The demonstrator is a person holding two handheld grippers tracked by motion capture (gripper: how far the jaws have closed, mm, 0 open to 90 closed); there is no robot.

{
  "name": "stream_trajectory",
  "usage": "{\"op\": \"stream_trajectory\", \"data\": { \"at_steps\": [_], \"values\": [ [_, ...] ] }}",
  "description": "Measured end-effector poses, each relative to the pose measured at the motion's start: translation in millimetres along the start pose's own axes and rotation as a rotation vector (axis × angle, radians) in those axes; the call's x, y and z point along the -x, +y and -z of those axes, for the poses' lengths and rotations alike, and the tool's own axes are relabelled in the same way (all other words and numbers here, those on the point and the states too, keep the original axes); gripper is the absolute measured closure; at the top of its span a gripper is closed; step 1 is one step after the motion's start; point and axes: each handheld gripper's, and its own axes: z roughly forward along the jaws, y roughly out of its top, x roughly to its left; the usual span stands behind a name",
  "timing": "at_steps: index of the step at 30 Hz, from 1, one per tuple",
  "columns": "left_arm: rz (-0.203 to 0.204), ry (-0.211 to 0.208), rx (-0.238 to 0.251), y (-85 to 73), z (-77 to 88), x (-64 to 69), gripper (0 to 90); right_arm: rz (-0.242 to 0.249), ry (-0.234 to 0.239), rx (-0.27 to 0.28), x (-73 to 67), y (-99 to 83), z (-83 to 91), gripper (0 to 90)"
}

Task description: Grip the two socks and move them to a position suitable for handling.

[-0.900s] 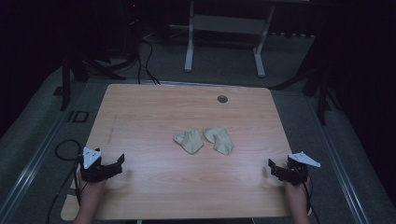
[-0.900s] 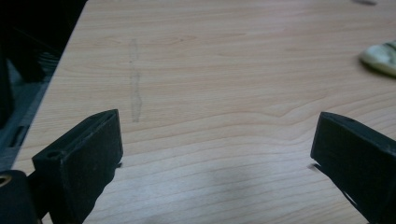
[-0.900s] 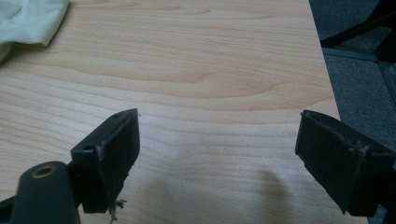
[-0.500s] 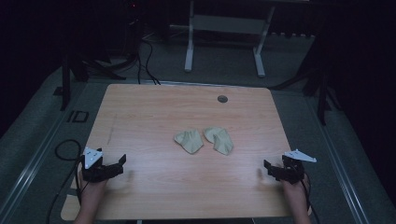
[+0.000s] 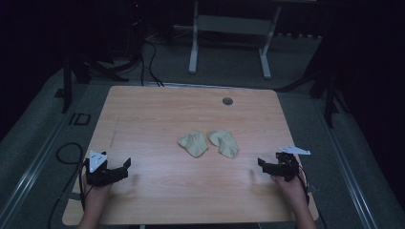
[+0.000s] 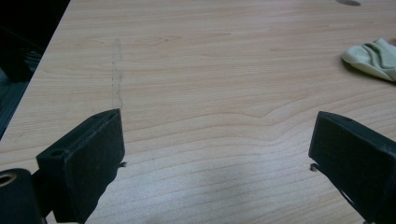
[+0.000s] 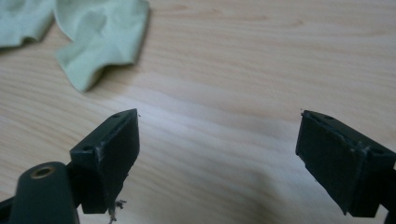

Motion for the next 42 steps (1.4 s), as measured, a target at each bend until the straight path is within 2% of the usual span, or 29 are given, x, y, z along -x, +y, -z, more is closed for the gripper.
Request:
{"op": "stream_trajectory", "data": {
  "at_steps": [2,3,5,7,9,12,16,19,20,23,31,36,42],
  "values": [
    [-0.004,0.004,-0.012,-0.2,-0.5,0.9,3.3,0.010,0.005,0.000,-4.3,3.9,-3.5,13.6],
    [0.004,-0.018,-0.016,-1.0,-1.5,2.8,3.3,0.024,0.019,-0.006,-6.8,5.8,-5.2,14.3],
    [0.006,-0.029,-0.019,-1.3,-1.9,4.9,3.3,0.043,0.031,-0.012,-12.8,9.3,-9.1,14.9],
    [0.002,-0.050,-0.009,-0.7,-1.8,6.8,3.3,0.030,0.067,-0.020,-16.2,12.8,-13.4,20.3],
    [0.001,-0.050,-0.007,0.7,-0.9,9.0,3.3,0.019,0.090,-0.023,-19.6,15.9,-17.8,20.8],
    [0.055,-0.114,-0.025,2.9,-0.2,11.6,3.3,0.023,0.093,-0.028,-25.2,20.8,-24.0,21.0],
    [0.027,-0.115,-0.069,4.0,-1.6,18.7,2.6,0.038,0.095,-0.033,-33.5,28.0,-31.7,21.1],
    [0.013,-0.101,-0.087,4.0,-2.9,21.7,2.6,0.048,0.104,-0.040,-38.7,32.5,-36.1,22.4],
    [0.004,-0.092,-0.108,3.8,-4.0,23.3,2.6,0.049,0.111,-0.047,-40.7,34.5,-38.1,22.6],
    [0.010,-0.105,-0.119,3.3,-5.1,24.0,2.6,0.046,0.127,-0.039,-47.7,42.2,-44.7,23.0],
    [0.027,-0.119,-0.111,2.0,-4.1,22.4,2.6,0.080,0.143,-0.057,-66.1,58.2,-63.8,26.4],
    [0.029,-0.113,-0.111,1.7,-3.5,22.0,2.6,0.100,0.147,-0.071,-78.9,68.5,-78.9,27.0],
    [0.015,-0.111,-0.118,-0.8,-5.9,22.2,2.6,0.122,0.107,-0.066,-88.4,80.8,-92.8,29.7]
  ]
}}
